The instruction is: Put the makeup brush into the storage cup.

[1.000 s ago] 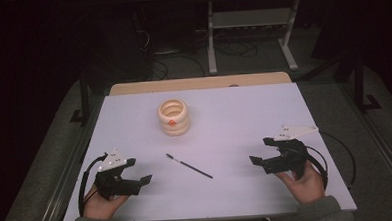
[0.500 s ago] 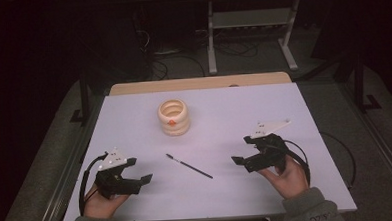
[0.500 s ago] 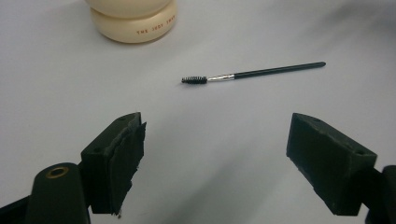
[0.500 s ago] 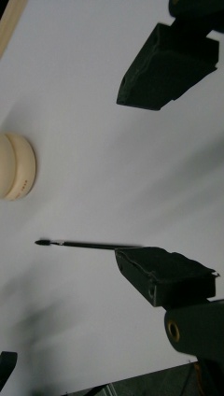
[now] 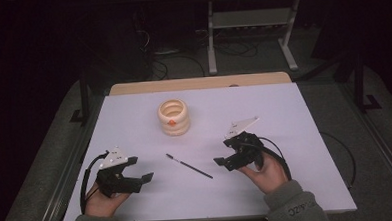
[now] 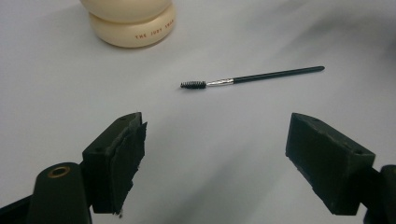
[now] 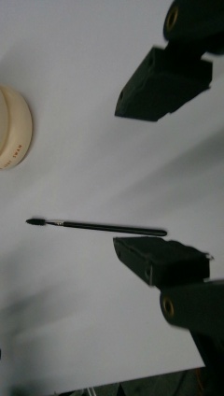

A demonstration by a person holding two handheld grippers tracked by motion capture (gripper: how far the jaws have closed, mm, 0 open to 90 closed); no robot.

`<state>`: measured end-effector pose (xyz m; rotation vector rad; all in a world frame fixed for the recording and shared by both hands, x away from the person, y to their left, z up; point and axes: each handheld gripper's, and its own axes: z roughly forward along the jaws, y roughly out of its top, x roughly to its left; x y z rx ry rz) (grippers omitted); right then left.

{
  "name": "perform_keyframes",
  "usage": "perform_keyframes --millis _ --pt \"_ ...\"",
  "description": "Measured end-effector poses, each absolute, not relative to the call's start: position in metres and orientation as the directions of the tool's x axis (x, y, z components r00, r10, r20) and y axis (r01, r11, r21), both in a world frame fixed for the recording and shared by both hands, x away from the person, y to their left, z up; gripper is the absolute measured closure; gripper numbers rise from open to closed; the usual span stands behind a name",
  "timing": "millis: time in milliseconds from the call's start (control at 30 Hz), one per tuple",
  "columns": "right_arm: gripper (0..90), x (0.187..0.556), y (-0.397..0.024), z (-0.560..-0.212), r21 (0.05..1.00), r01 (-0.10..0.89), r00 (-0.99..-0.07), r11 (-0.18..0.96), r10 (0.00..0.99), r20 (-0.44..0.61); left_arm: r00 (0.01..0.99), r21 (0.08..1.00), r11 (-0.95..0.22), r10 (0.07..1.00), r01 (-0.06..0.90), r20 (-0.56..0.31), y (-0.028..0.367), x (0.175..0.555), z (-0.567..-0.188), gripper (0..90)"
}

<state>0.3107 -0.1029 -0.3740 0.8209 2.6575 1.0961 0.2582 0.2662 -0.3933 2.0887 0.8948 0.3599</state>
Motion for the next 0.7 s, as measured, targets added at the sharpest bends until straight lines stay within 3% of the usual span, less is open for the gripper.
perform_keyframes --millis 700 --pt "51.4 0.322 -0.032 -0.409 0.560 0.400 -0.894 0.726 0.444 0.062 0.720 0.772 -0.430 0.692 0.468 -0.051 0.263 0.261 -0.394 20.5"
